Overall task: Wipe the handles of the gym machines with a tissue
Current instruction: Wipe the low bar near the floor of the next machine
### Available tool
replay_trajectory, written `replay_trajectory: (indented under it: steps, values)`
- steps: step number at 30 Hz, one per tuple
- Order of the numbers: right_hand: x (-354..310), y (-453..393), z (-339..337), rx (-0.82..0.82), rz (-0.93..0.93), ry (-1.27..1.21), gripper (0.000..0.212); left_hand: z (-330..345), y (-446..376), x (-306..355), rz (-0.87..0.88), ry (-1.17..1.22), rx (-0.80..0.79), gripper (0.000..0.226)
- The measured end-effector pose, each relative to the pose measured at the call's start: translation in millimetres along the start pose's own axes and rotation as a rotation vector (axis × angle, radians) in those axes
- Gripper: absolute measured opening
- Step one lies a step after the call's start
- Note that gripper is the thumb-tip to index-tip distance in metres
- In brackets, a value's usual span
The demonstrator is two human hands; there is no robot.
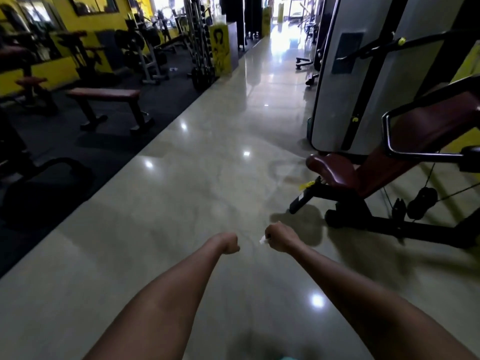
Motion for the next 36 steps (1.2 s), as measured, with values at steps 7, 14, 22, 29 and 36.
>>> replay_trajectory:
  steps: [7,14,22,29,36]
  values:
    - [-3,-141,-25,0.007,-0.043,0.049,0.021,-63,-132,-35,0.032,-0.039,0.001,0.040]
    - [32,-309,-52,0.033,-0.023,0.030,0.023,-136,-281,-67,0.013,-0.049,0.029,0.037]
    - [62,-495,-83,0.053,-0.025,0.026,0.024,-216,-415,-93,-0.046,-0.052,0.042,0.035]
    - [66,-651,-81,0.015,-0.080,0.026,0.022,-259,-536,-134,-0.088,-0.108,0.040,0.033]
    - [77,-807,-106,0.064,-0.003,0.026,0.021,-319,-689,-183,-0.084,-0.156,0.053,0.035]
Point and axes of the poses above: each hand's wrist, its own y-axis away from the middle knuckle, its own z-axis out of the palm, x = y × z, the point moved 4 cm from there along -y, towards the middle knuckle, and after that the axes turned 13 degrees about x, right-handed, at the moved point
